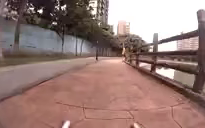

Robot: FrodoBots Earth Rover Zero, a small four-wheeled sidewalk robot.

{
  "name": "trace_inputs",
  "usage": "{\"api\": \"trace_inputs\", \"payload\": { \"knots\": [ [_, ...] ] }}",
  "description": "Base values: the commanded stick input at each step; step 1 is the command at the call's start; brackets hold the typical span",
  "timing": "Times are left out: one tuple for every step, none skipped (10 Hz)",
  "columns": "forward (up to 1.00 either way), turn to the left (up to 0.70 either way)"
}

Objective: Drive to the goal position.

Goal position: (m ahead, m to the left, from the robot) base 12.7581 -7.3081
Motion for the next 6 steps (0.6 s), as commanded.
{"api": "trace_inputs", "payload": {
  "knots": [
    [1.0, 0.0],
    [1.0, 0.0],
    [1.0, 0.0],
    [1.0, 0.0],
    [1.0, 0.0],
    [1.0, 0.0]
  ]
}}
